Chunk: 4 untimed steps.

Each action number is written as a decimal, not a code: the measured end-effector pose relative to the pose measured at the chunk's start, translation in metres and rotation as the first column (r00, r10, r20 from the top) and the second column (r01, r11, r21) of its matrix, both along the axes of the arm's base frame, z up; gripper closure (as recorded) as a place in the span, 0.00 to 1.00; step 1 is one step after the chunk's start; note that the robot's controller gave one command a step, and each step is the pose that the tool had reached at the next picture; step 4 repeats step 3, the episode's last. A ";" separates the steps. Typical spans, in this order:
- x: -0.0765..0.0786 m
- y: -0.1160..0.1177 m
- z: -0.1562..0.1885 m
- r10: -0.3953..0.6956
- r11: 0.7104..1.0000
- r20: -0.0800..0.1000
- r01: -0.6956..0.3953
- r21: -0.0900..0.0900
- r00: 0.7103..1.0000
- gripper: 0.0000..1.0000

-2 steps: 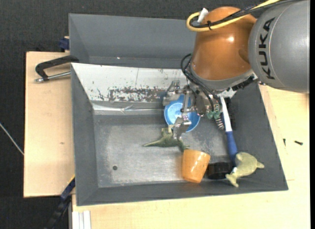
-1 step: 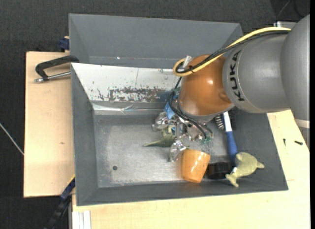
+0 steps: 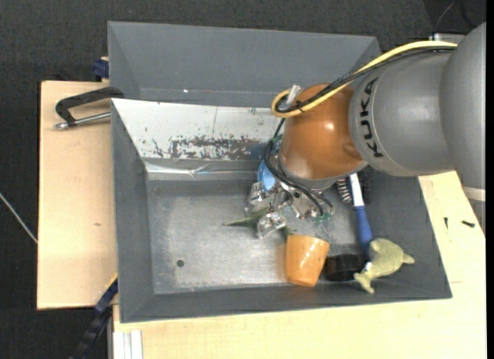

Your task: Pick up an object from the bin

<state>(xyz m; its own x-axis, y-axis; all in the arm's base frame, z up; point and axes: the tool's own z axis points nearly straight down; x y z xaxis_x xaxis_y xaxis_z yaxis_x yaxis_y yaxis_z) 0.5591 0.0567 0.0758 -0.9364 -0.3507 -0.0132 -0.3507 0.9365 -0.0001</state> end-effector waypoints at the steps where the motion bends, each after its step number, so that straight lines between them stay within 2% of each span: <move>1: -0.003 -0.001 -0.002 0.001 1.000 -0.010 -0.001 -0.003 1.000 0.00; 2: 0.000 0.000 0.000 0.000 1.000 0.002 0.000 0.001 1.000 1.00; 3: 0.010 0.005 0.149 0.089 0.996 0.003 -0.089 -0.003 0.996 1.00; 4: 0.010 0.005 0.149 0.089 0.996 0.003 -0.089 -0.003 0.996 1.00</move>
Offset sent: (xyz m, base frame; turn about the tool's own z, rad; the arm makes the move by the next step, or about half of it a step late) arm 0.0000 0.0000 0.0000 0.0000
